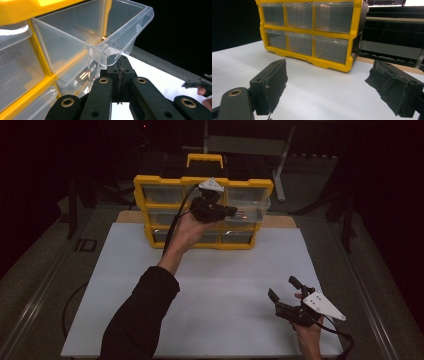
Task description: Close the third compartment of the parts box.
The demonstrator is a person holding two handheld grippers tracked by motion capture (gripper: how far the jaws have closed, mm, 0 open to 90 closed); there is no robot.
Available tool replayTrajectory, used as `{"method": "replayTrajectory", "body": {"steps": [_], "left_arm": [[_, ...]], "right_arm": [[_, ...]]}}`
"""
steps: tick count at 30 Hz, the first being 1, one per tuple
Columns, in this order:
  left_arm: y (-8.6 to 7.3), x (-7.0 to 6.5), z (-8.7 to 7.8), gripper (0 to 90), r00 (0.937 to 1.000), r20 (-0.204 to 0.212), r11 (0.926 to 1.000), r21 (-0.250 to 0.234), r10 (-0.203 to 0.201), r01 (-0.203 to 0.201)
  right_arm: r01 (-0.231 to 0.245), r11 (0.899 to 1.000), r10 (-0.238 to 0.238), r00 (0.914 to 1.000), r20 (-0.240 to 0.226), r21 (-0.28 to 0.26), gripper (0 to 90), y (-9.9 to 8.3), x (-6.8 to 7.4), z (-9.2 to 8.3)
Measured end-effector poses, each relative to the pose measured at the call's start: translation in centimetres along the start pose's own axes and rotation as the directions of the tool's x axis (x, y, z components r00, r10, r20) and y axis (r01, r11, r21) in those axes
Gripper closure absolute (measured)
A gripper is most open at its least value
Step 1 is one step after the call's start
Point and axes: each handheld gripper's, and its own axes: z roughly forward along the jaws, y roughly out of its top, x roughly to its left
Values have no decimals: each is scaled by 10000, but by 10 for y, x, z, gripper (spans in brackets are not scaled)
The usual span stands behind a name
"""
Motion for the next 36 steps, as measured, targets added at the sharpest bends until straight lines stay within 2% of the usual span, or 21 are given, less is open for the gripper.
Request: {"method": "replayTrajectory", "body": {"steps": [4,6,10,15,17,18,21,22,23,24,25,26,30,33,35,36], "left_arm": [[2,0,4,900,9999,-105,10000,1,44,-44],[3,0,10,900,9994,-317,9999,46,126,-124],[0,4,21,900,9974,-717,9998,216,38,-22],[-8,14,36,900,9932,-1123,9985,413,-316,364],[-10,19,41,900,9894,-1369,9974,469,-480,548],[-11,23,44,900,9852,-1584,9963,437,-659,737],[-12,26,46,900,9817,-1724,9952,410,-802,885],[-13,28,47,900,9755,-2005,9941,415,-900,1003],[-13,28,47,900,9755,-2005,9941,415,-900,1003],[-14,30,47,900,9683,-2234,9921,313,-1116,1215],[-14,30,47,900,9683,-2234,9921,313,-1116,1215],[-15,31,47,900,9639,-2342,9909,148,-1263,1335],[-15,30,48,900,9626,-2388,9911,40,-1280,1328],[-16,29,45,900,9647,-2337,9922,-9,-1216,1248],[-16,28,40,898,9699,-2207,9945,-55,-1029,1043],[-17,27,31,884,9755,-2069,9972,-39,-744,752]], "right_arm": [[5,10000,-5,10000,-11,-23,137,0,0,-1],[20,10000,-20,10000,8,-32,137,1,0,-1],[-10,10000,10,10000,7,-97,137,1,0,-2],[-3,10000,2,10000,-21,-86,137,1,-1,-2],[7,10000,-7,10000,-30,-86,137,1,0,-2],[-20,10000,20,10000,-25,-88,137,1,-1,-2],[-26,10000,26,10000,-6,-95,137,1,-1,-2],[-30,10000,30,10000,-20,-93,137,1,-1,-2],[-30,10000,30,10000,-20,-93,137,1,-1,-2],[-30,9999,30,10000,-37,-99,137,1,-1,-2],[-30,9999,30,10000,-37,-99,137,1,-1,-2],[-21,9999,21,10000,-30,-118,137,1,-1,-2],[-27,9999,26,10000,-24,-125,137,1,-1,-3],[-32,9999,32,10000,-24,-125,137,1,-1,-3],[-15,9999,14,10000,-35,-121,137,1,-1,-3],[-32,9999,32,10000,-42,-110,137,1,-1,-2]]}}
